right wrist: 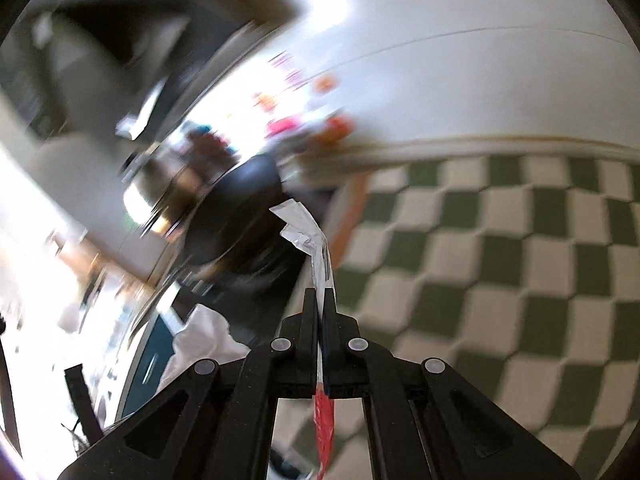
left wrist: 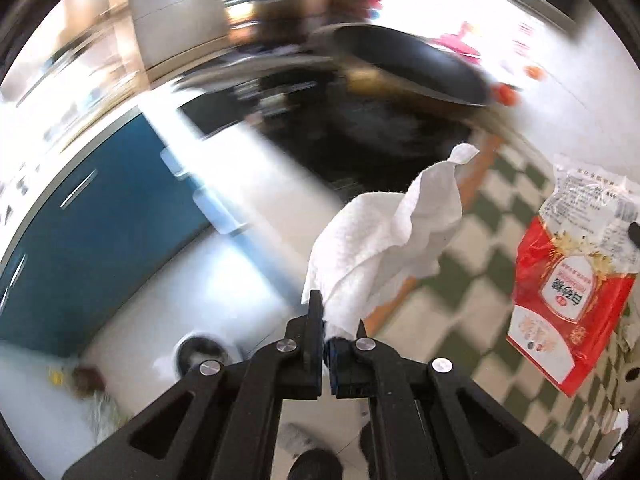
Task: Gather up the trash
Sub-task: 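Carry the tissue and sugar bag down over the trash bin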
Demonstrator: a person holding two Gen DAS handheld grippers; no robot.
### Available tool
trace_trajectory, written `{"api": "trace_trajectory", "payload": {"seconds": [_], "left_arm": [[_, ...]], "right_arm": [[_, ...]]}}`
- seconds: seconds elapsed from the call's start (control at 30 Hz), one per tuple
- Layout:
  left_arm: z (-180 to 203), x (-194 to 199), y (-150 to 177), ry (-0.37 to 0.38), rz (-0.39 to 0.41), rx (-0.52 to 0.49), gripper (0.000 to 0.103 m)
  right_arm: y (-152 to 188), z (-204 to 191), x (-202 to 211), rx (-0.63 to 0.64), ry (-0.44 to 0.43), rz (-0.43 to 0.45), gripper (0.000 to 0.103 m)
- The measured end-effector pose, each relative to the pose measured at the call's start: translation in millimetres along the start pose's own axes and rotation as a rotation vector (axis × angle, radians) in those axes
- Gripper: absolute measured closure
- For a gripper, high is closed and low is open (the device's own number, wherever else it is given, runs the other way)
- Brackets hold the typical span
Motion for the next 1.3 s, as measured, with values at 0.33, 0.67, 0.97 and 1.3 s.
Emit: {"api": "trace_trajectory", "payload": {"seconds": [0.33, 0.67, 0.97, 1.3], "left_arm": [[-259, -25, 144, -0.229, -0.150, 0.340, 0.103], [-376, -233, 309, -0.258, -0.403, 0.576, 0.103], [-414, -417, 417, -0.205, -0.564, 0.657, 0.103], [-412, -487, 440, -0.071, -0.609, 0.790, 0.103]], "right_arm": [[234, -199, -145, 0.291, -0.181, -0.367, 0.102], [509, -192, -387, 0.442, -0.095, -0.667, 0.102], [691, -134, -550, 0.558, -0.068, -0.768, 0.102], [785, -109, -602, 0.720, -0.055, -0.835, 0.102]]}}
Point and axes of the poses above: each gripper's, at about its wrist camera, not at the fingertips, and x roughly against the way its jaws point, z to its right, y to its underside, the point moved 9 cm from there along -x, roughly the way its jaws point, and after that the axes turned 3 degrees about z, right-handed, at the moved point
